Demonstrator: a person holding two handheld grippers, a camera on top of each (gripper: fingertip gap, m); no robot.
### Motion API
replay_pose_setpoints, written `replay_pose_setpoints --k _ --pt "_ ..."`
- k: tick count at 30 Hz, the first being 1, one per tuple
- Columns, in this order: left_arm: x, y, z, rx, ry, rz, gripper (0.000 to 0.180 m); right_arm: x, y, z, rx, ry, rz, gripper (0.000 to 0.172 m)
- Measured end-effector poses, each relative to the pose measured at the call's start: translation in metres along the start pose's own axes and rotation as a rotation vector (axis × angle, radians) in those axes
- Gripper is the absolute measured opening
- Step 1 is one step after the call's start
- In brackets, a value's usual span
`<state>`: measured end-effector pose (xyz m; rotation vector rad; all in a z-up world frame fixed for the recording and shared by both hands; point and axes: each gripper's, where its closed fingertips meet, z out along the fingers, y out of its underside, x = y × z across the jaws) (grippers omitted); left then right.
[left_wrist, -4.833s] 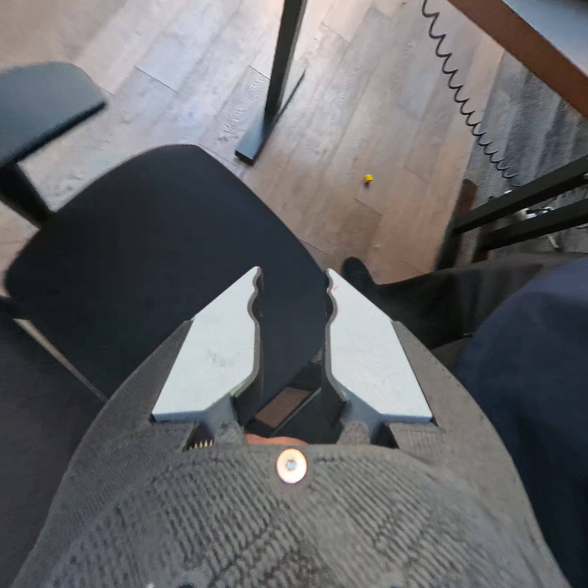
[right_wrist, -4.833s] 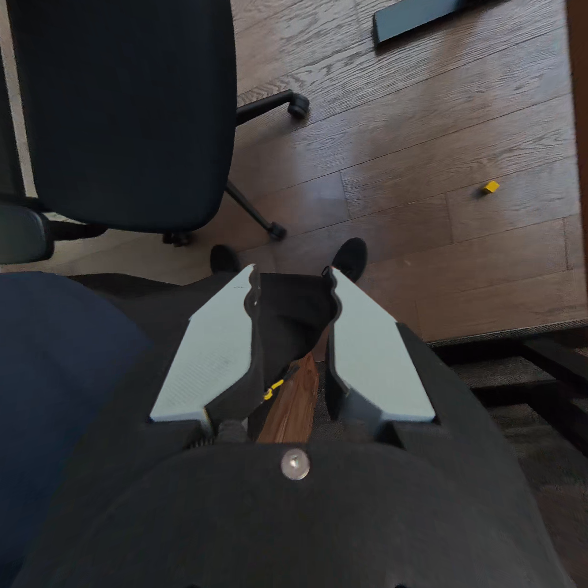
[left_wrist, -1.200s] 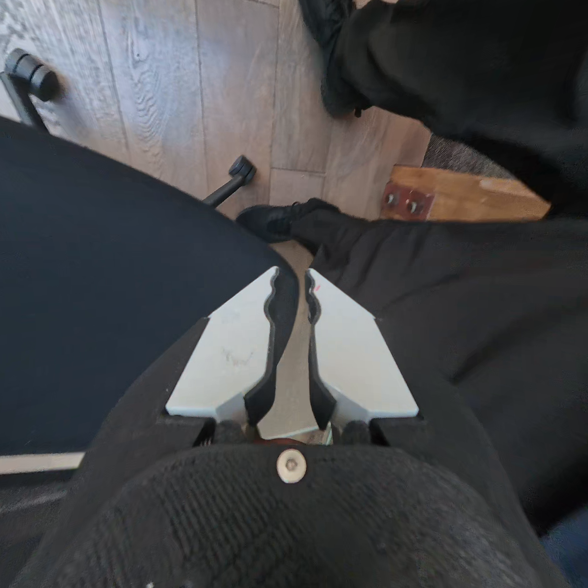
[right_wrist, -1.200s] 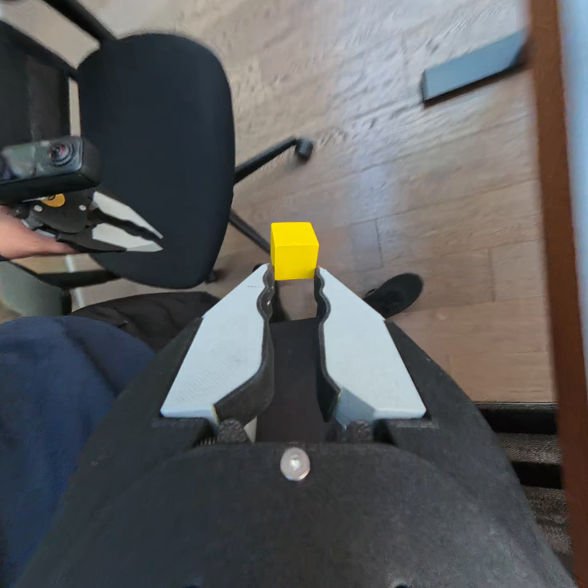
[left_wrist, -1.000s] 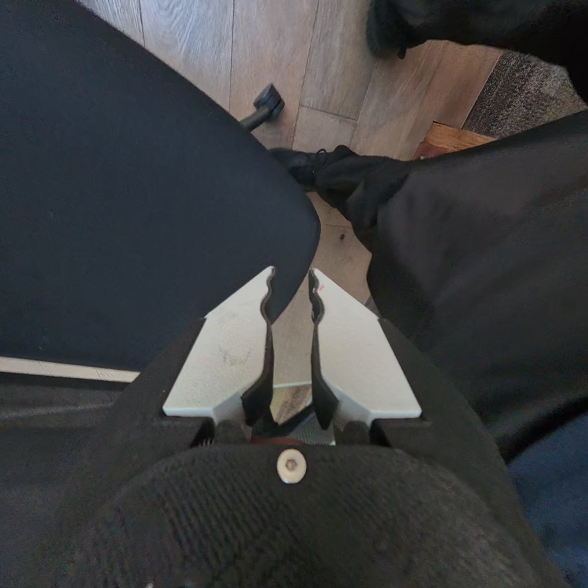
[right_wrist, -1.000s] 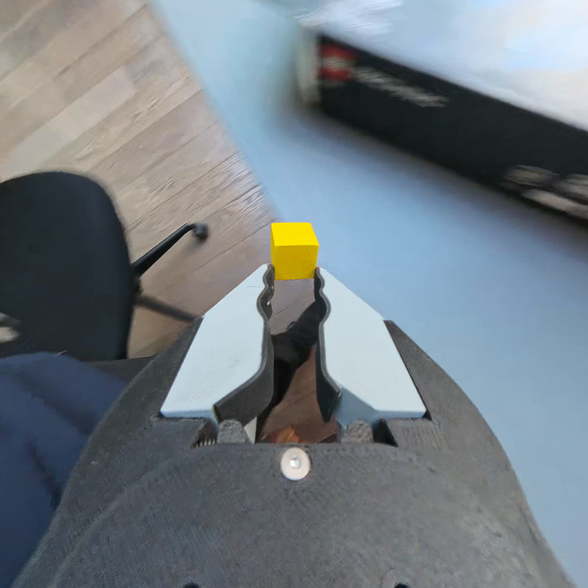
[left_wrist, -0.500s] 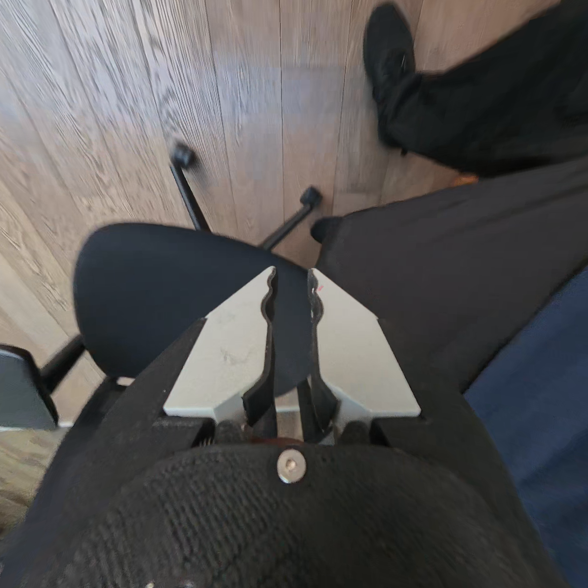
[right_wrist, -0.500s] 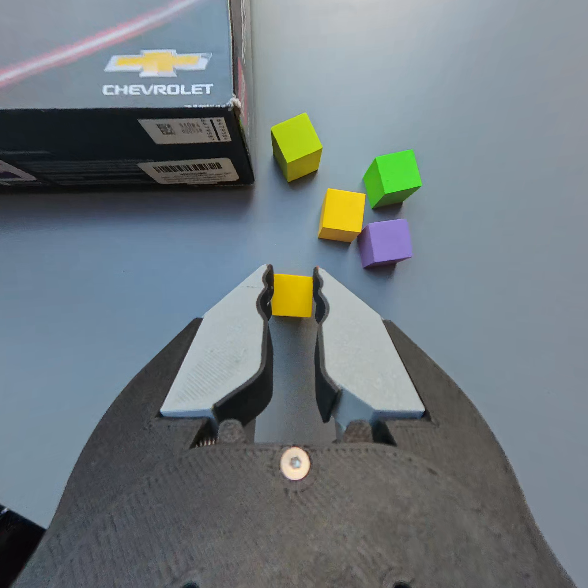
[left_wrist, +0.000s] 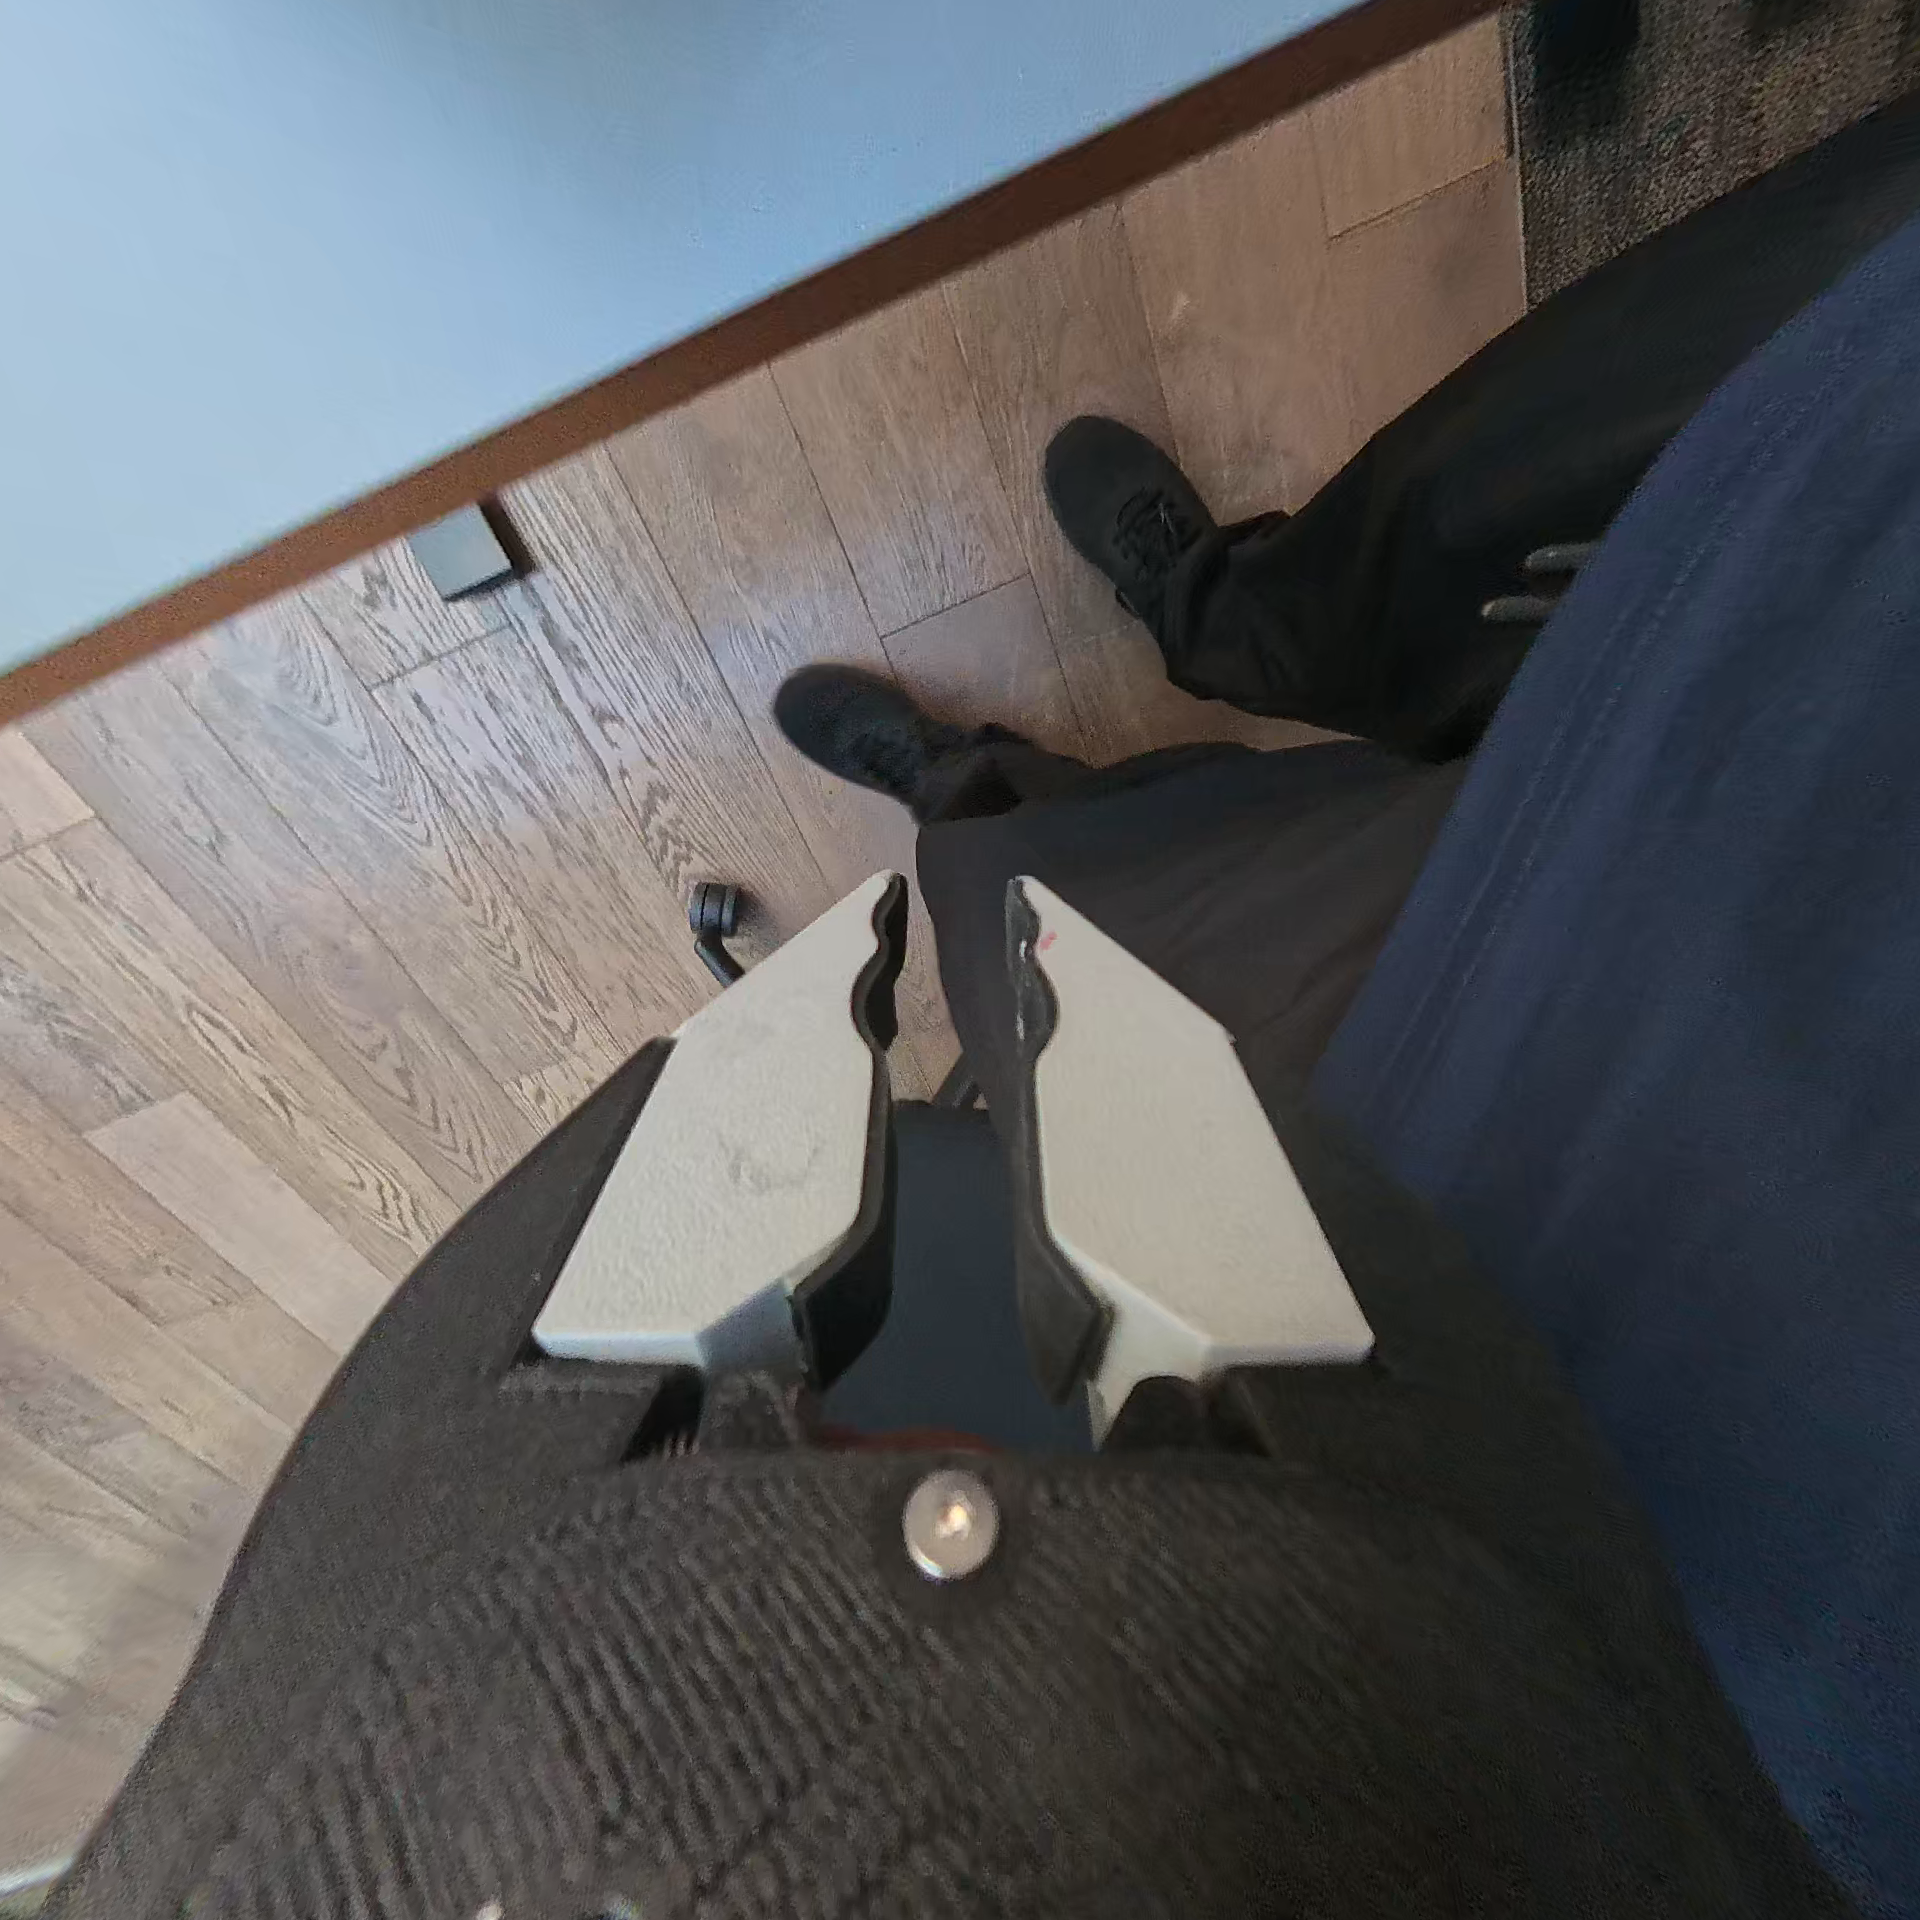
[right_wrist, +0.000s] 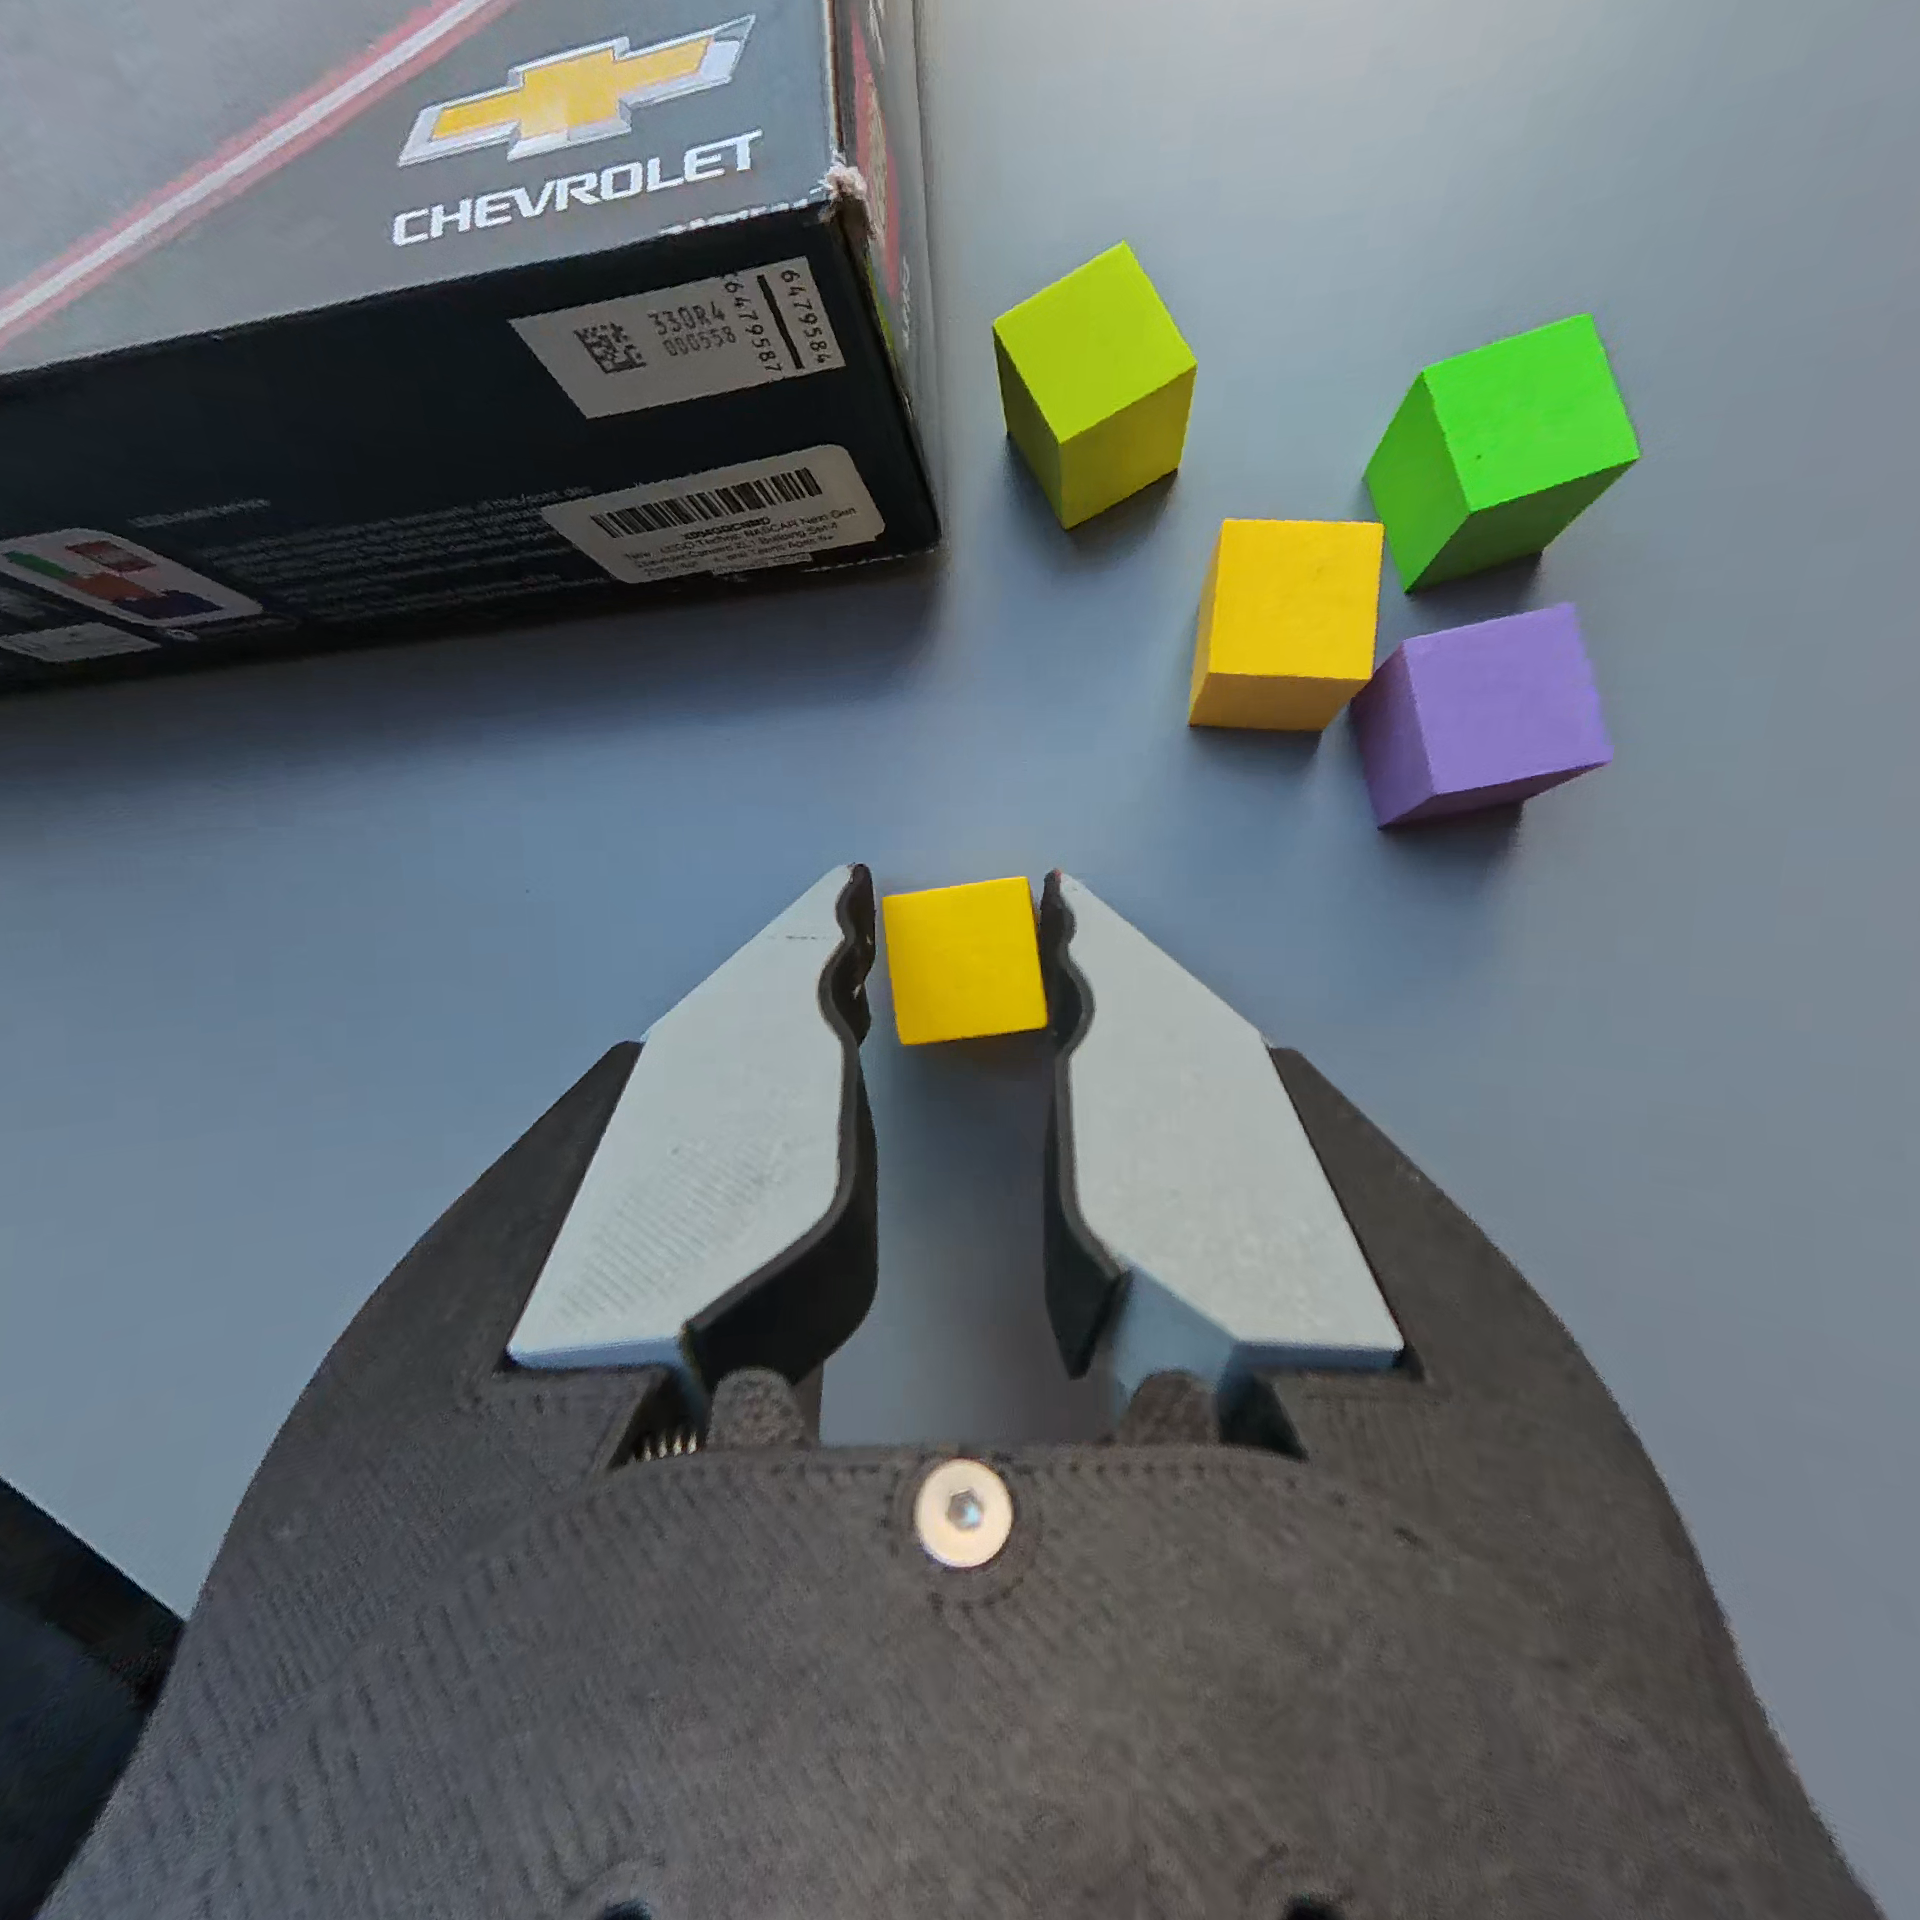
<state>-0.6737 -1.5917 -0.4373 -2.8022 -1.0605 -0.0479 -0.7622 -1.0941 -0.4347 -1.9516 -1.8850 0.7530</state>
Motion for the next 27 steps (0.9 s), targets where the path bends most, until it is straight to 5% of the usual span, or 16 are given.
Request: replay_pose_setpoints --k 4,11,19,27 --pt "-0.003 -0.015 0.006 0.003 0.033 0.086 0.017 -0.005 -0.002 0.001 -0.022 0.020 0.025 0.034" --pt "0.012 -0.054 -0.007 0.194 0.309 0.229 0.024 -0.020 0.007 -0.020 -0.038 0.085 0.045 0.041" --pt "0.015 -0.113 -0.022 0.349 0.457 0.565 0.019 -0.069 0.036 -0.068 -0.063 0.239 0.248 0.041" --pt "-0.010 -0.160 0.000 0.412 0.369 0.606 0.004 -0.143 0.105 -0.127 -0.155 0.400 0.315 0.041"
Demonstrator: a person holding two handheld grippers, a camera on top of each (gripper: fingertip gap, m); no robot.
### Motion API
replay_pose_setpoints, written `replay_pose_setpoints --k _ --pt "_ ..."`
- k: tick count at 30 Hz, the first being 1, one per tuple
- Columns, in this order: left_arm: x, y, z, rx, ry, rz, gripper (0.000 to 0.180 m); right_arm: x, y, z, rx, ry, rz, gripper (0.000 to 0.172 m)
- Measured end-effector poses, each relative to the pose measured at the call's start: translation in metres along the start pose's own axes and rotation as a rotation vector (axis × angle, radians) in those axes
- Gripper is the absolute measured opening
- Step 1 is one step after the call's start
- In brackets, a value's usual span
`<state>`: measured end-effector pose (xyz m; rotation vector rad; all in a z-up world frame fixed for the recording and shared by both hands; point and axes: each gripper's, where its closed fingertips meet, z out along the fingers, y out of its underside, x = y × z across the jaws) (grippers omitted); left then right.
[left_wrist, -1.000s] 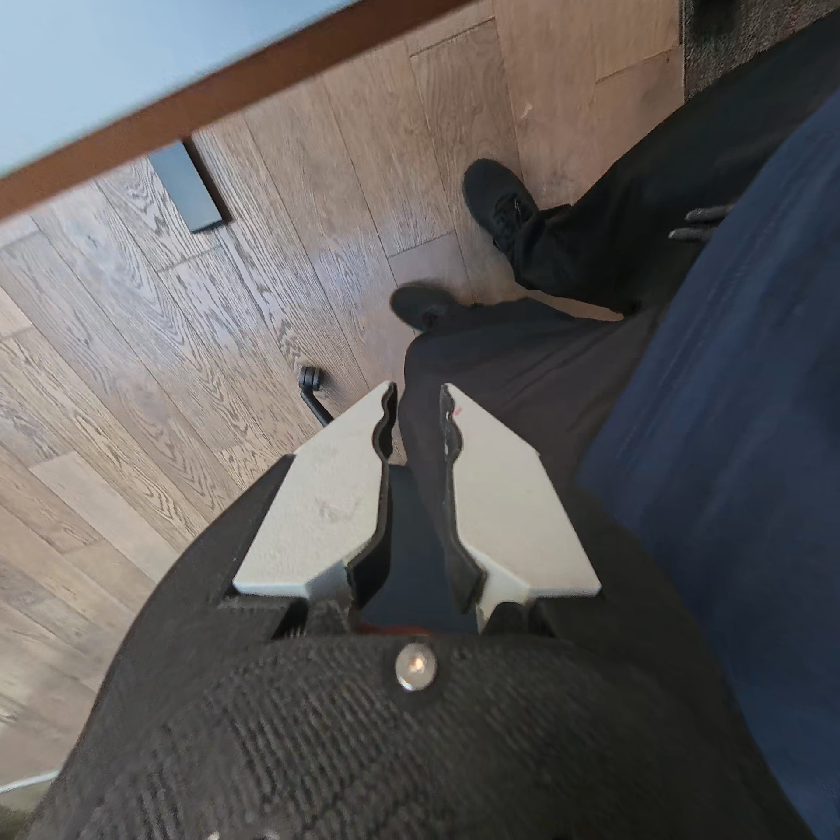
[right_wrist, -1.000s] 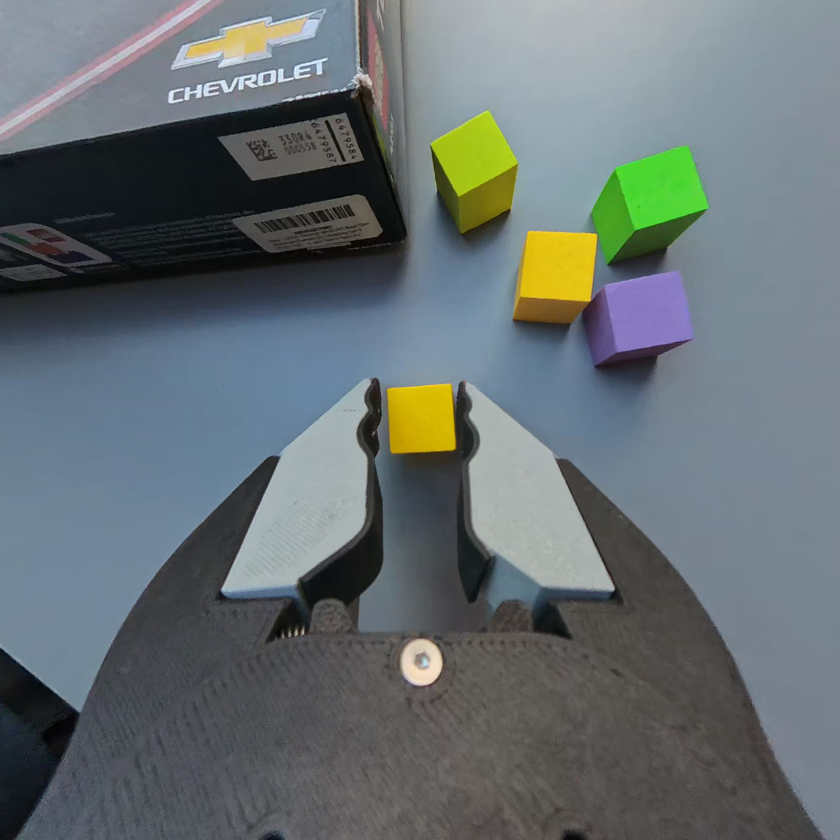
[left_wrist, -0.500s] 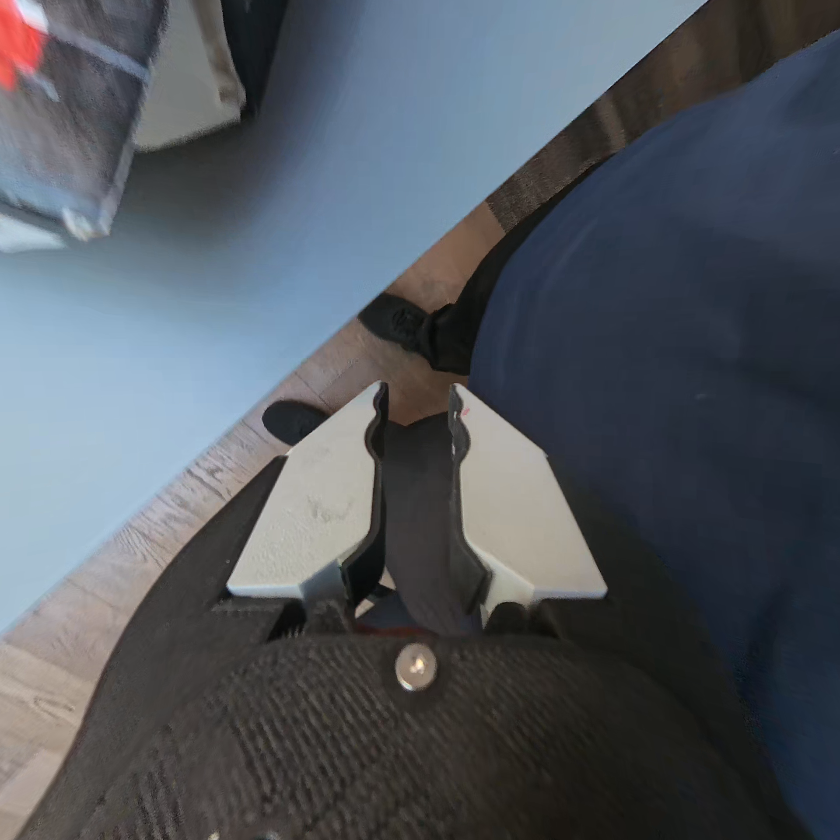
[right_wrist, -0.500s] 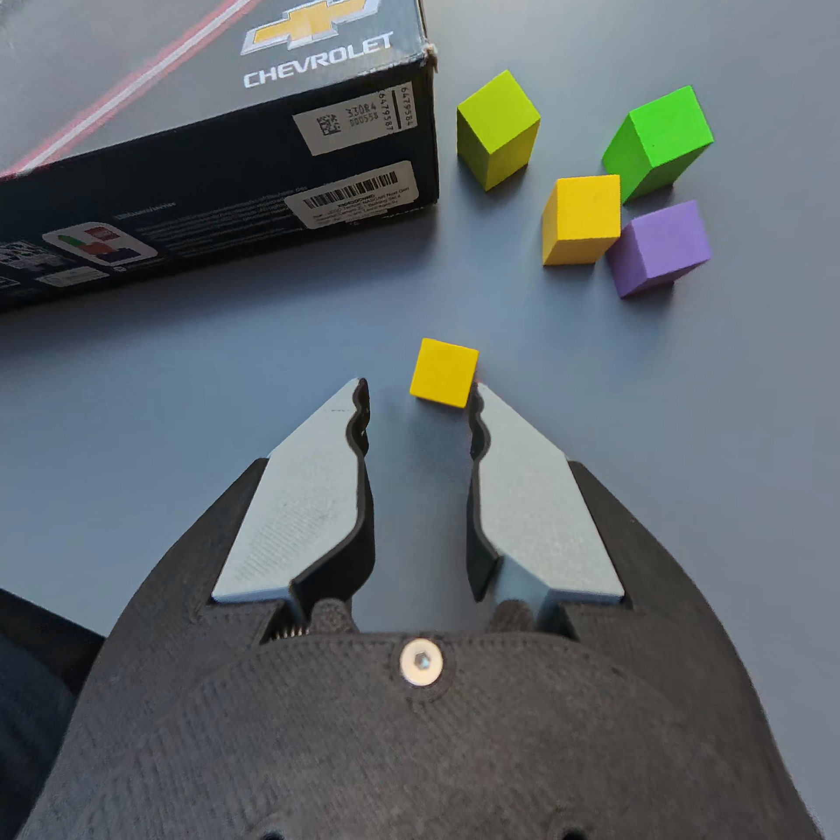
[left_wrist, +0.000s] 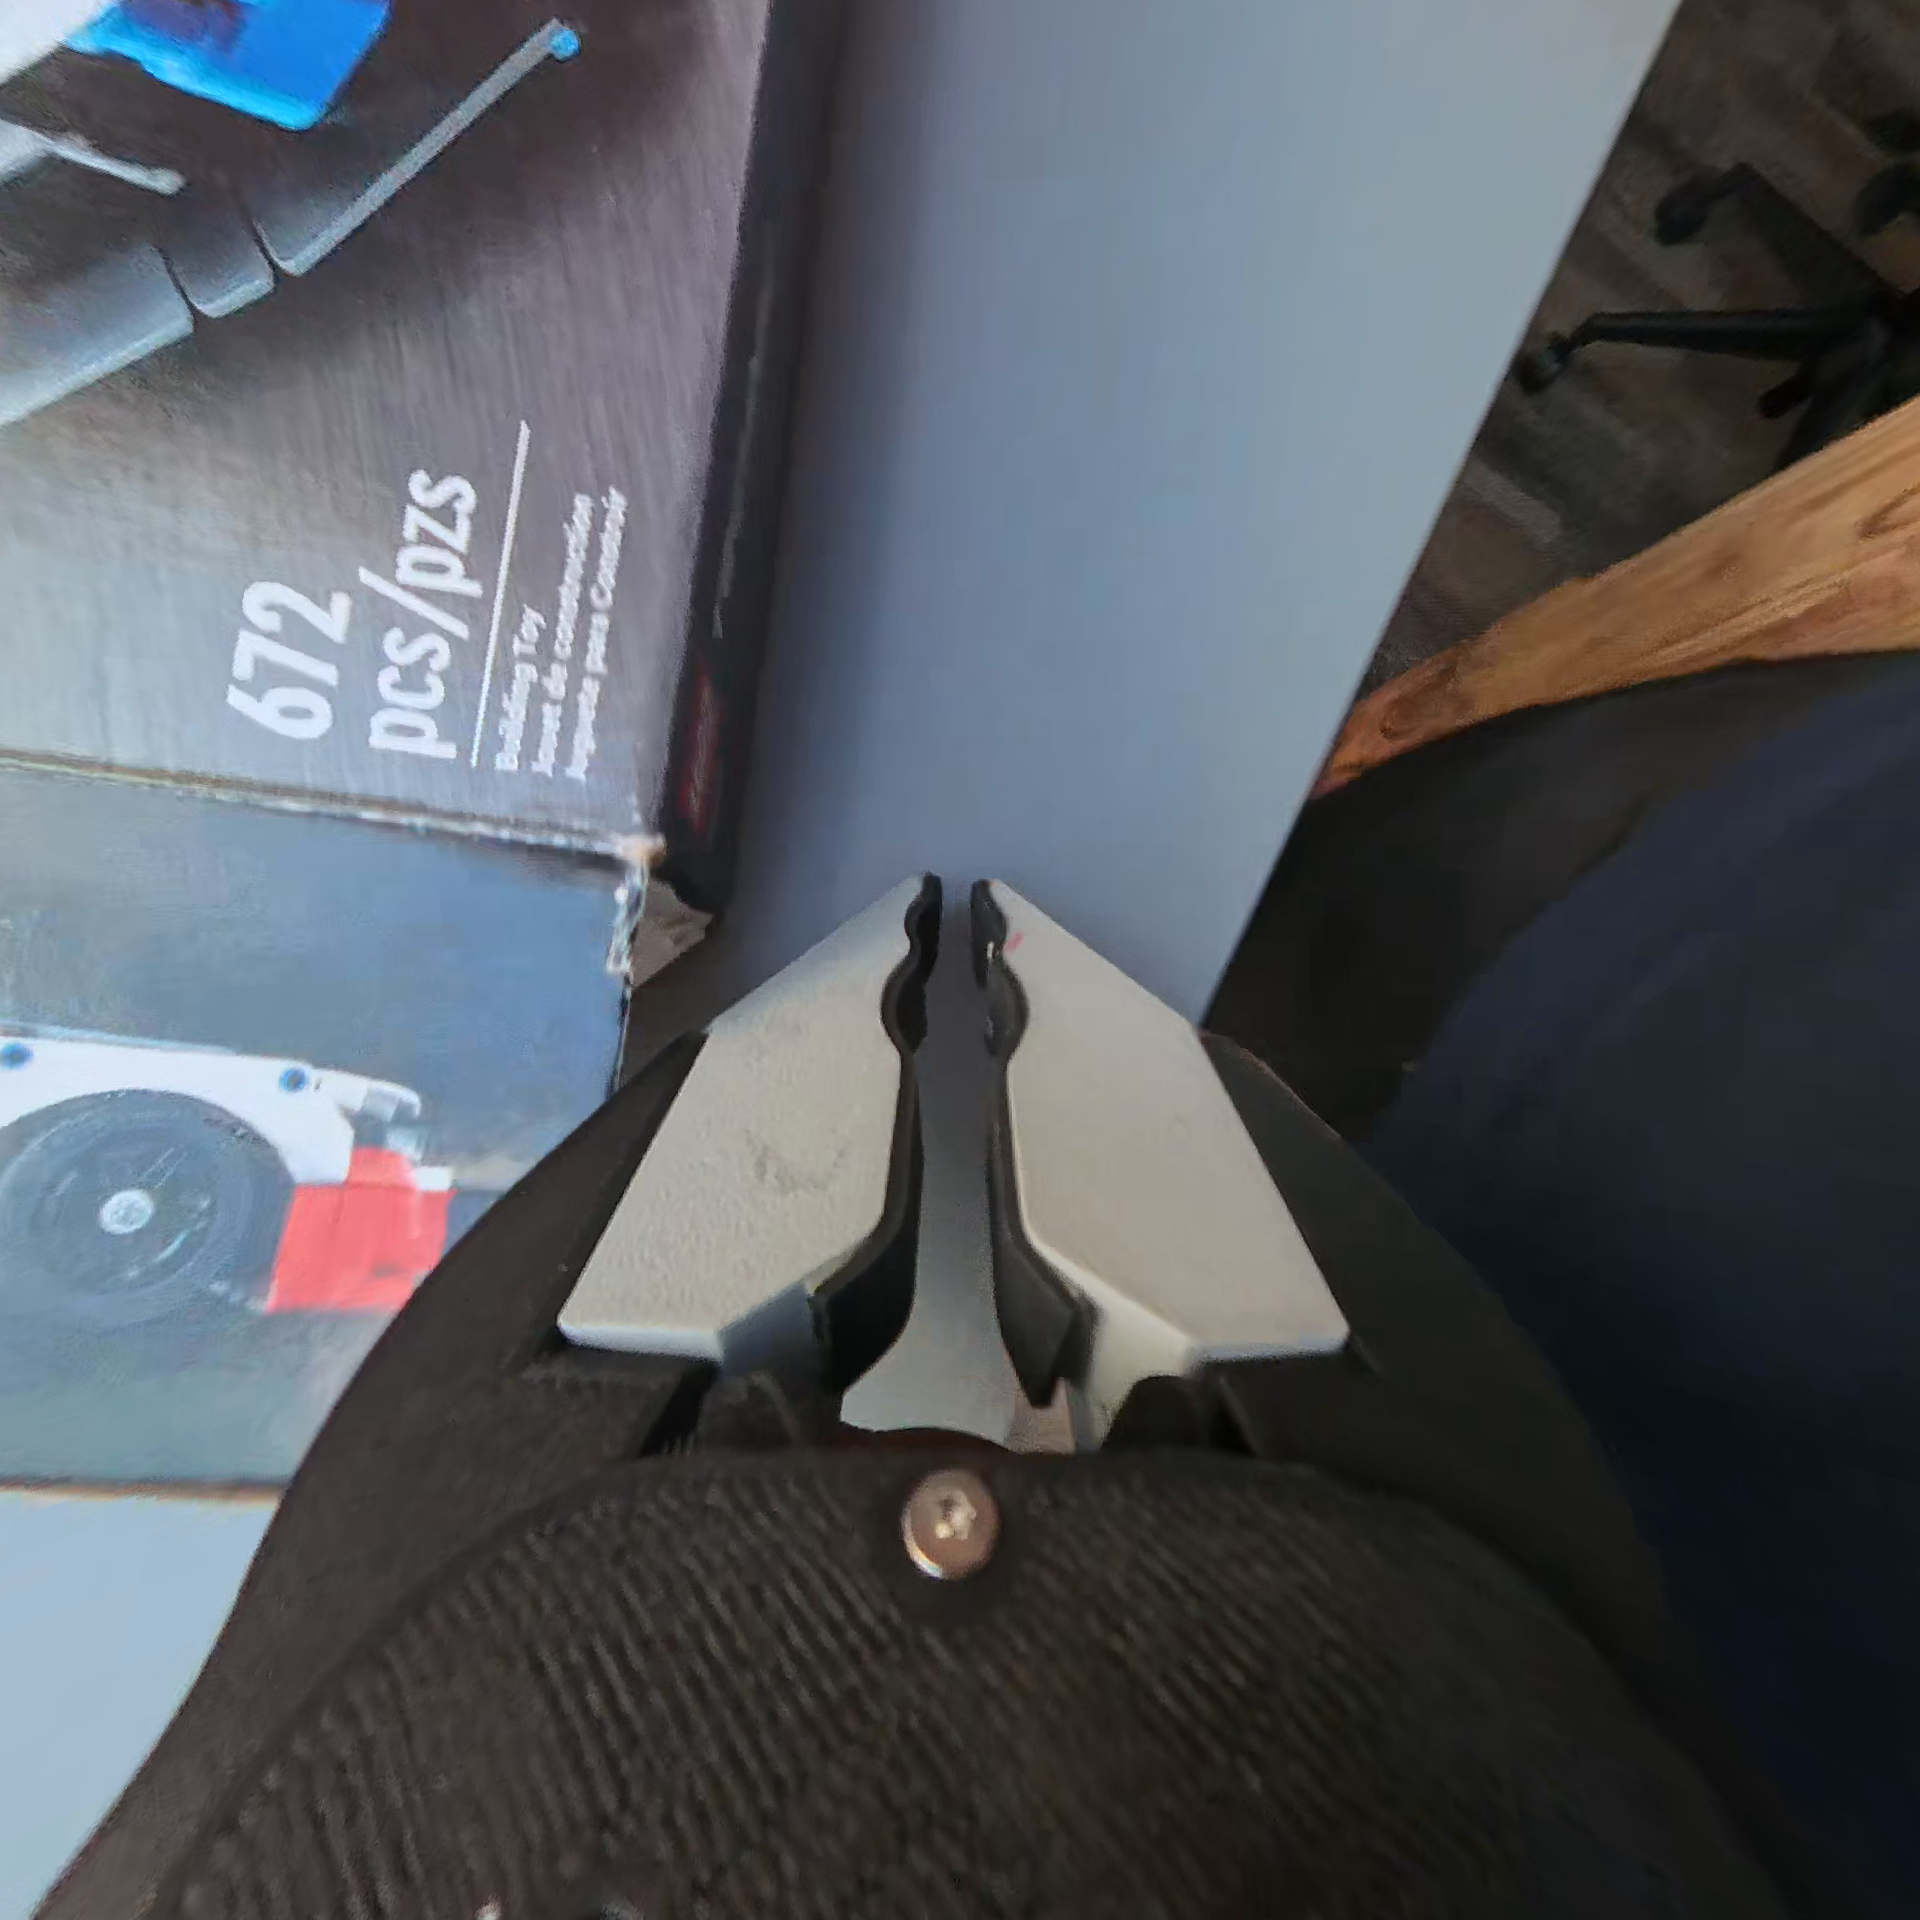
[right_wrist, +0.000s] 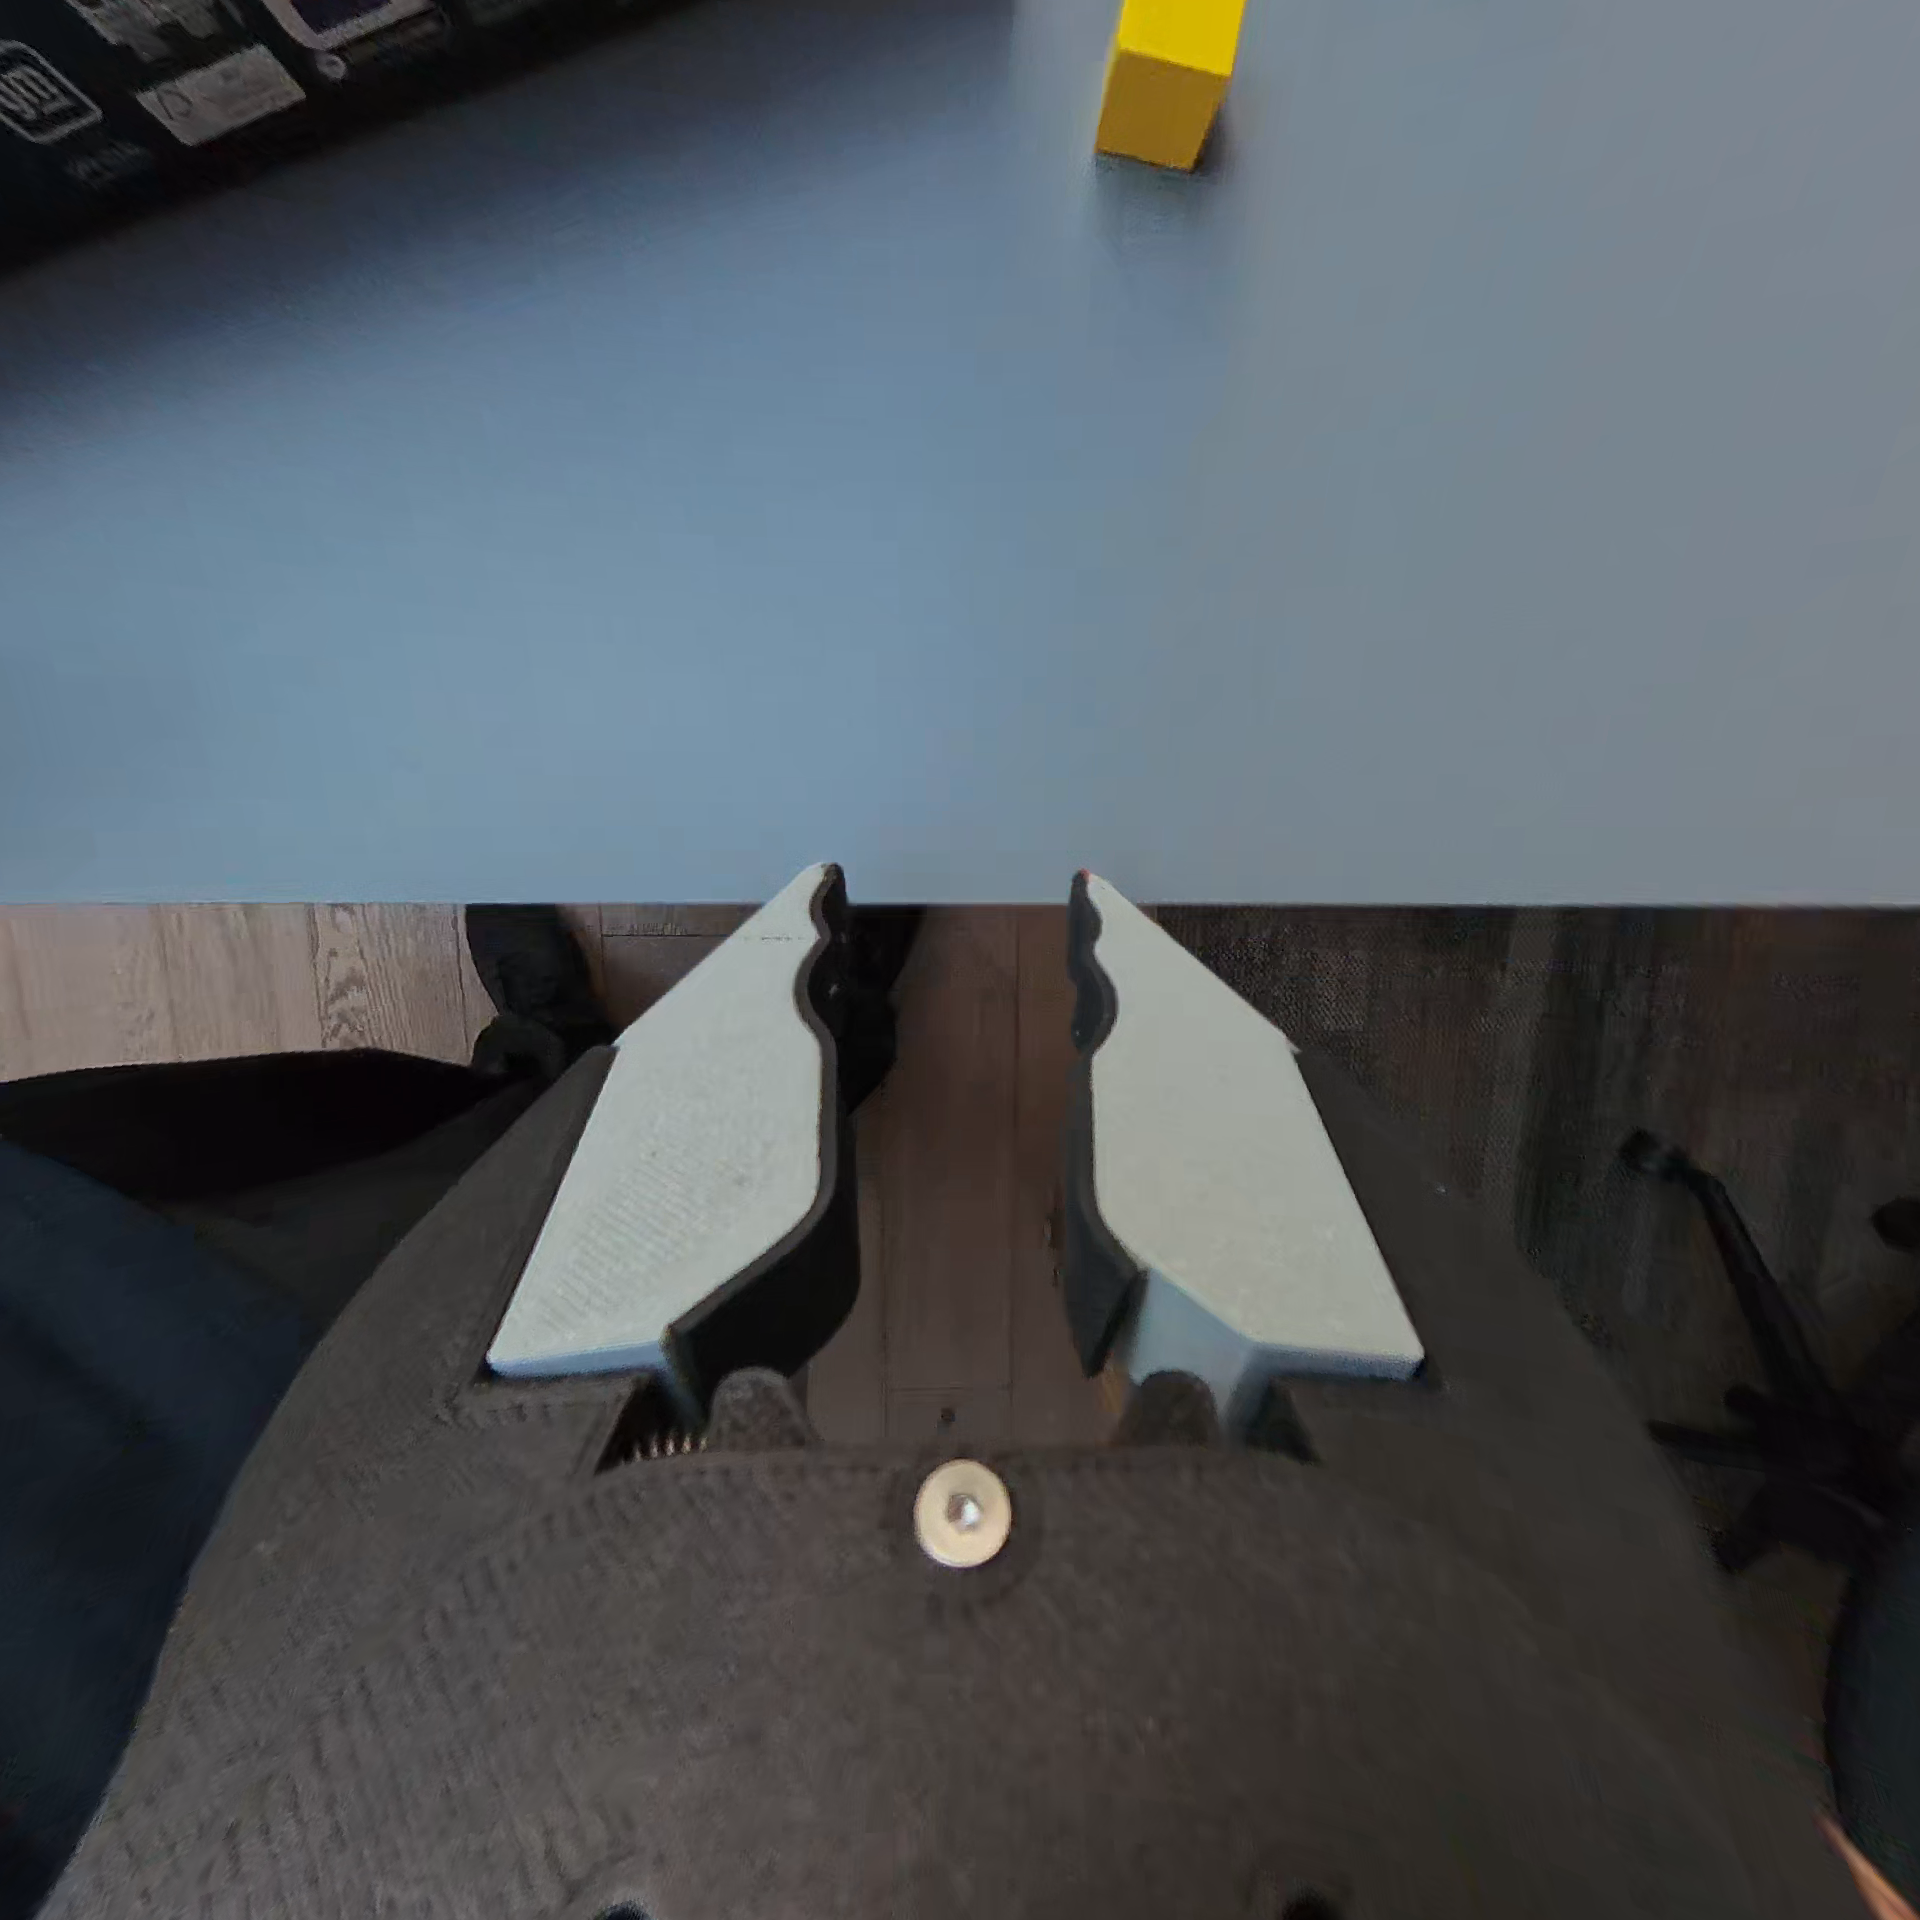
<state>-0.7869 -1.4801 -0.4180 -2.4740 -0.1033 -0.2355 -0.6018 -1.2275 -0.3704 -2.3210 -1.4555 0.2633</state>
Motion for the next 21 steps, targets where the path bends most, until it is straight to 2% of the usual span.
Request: replay_pose_setpoints --k 5,9,11,18,21 --pt "-0.047 -0.001 -0.004 -0.021 -0.045 0.023 0.018 0.025 0.016 -0.039 0.059 0.197 0.098 0.041" --pt "-0.058 -0.012 -0.009 -0.019 -0.065 0.130 0.034 0.040 0.012 -0.047 0.096 0.290 0.129 0.047" --pt "-0.055 -0.019 -0.010 -0.004 -0.066 0.148 0.045 0.045 0.011 -0.044 0.097 0.305 0.126 0.052" --pt "-0.020 -0.023 0.015 -0.051 -0.051 0.105 0.045 0.064 -0.009 -0.013 0.146 0.226 0.130 0.052" --pt "-0.007 -0.015 0.027 -0.123 -0.075 0.063 0.045 0.076 -0.016 0.011 0.154 0.169 0.134 0.051"
